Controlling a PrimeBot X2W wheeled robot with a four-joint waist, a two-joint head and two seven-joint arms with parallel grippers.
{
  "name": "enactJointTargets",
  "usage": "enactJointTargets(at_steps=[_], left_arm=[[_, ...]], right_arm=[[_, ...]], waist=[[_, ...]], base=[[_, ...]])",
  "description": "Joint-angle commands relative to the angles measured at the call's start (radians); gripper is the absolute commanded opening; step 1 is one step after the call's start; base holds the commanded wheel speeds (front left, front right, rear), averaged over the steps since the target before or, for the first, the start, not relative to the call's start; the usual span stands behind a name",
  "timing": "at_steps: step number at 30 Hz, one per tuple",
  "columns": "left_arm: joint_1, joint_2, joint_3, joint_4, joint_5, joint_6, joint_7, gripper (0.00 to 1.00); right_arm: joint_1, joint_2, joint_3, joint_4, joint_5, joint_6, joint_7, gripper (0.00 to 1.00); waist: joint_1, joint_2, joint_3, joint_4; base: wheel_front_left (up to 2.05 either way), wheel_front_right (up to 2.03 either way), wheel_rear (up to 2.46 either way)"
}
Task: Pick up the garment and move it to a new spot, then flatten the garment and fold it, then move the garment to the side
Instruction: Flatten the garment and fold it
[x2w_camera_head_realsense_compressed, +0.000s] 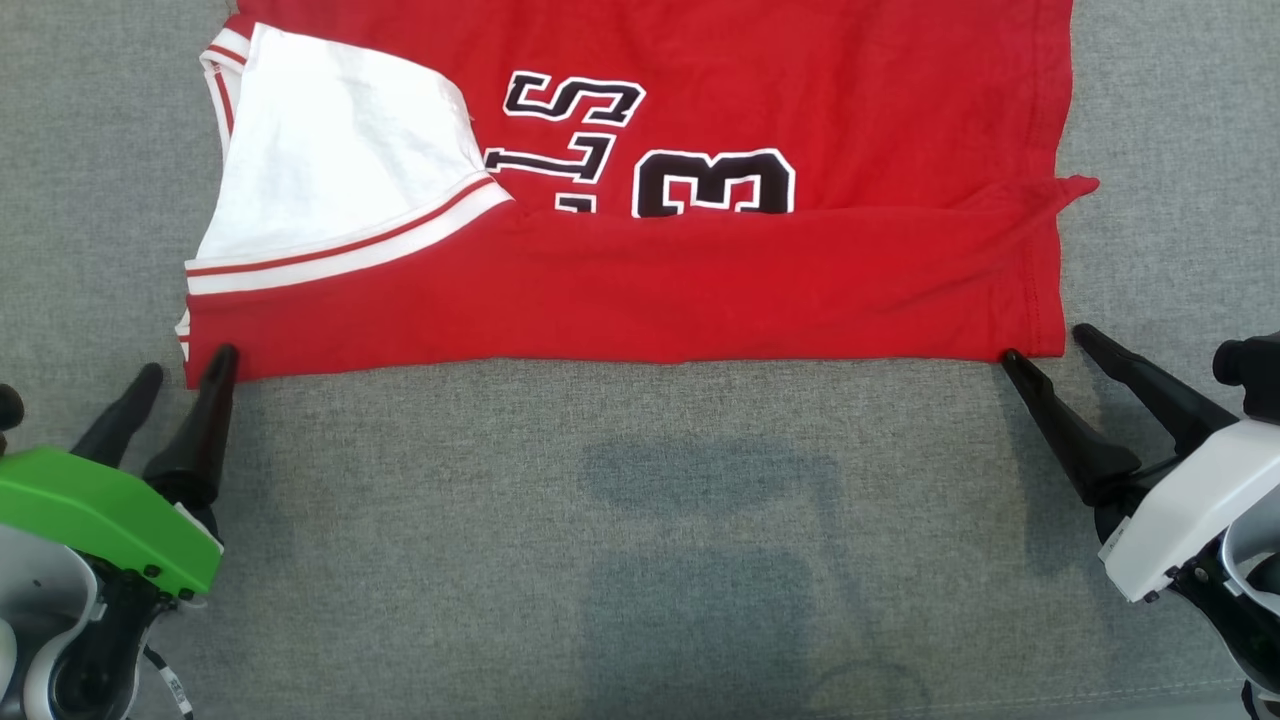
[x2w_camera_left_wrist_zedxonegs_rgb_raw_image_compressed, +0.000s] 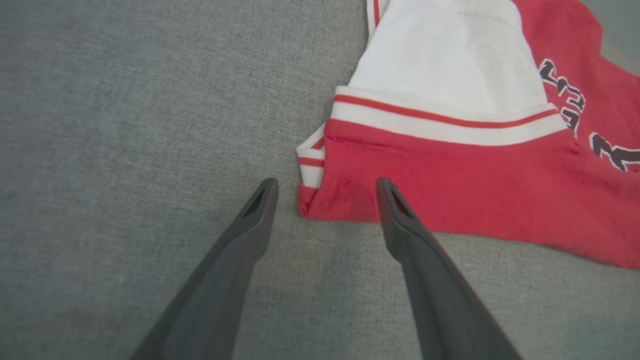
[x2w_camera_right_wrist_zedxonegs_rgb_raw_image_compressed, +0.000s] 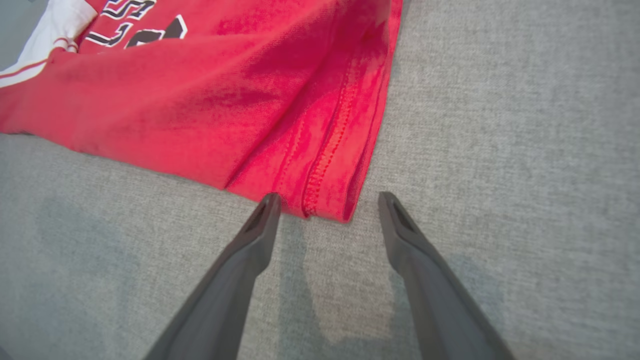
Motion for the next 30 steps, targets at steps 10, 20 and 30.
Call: enactJointTargets(at_steps=[10, 20, 30], left_arm=[[-0.033, 0.001, -0.038, 0.036, 0.005, -0.01, 0.036, 1.0], [-0.095, -0.021, -0.061, 0.082, 0.0, -0.044, 0.054, 0.0], [-0.123, -0.038, -0.087, 0.116, -0.01, -0.081, 0.066, 0.0]], right_arm=[[0.001, 0.004, 0.018, -0.005, 0.006, 0.0, 0.027, 1.0], [-0.054, 0.006, 0.025, 0.018, 0.013, 0.0, 0.042, 1.0], [-0.122, 0.01, 0.073, 0.122, 0.021, 0.0, 0.075, 0.0]], waist=[[0.0, -0.0001, 0.001, -0.009], [0.0, -0.0001, 0.005, -0.008], [0.0, -0.0001, -0.009, 0.001]], base=[[0.0, 0.0, 0.0], [0.0, 0.0, 0.0], [0.0, 0.0, 0.0]])
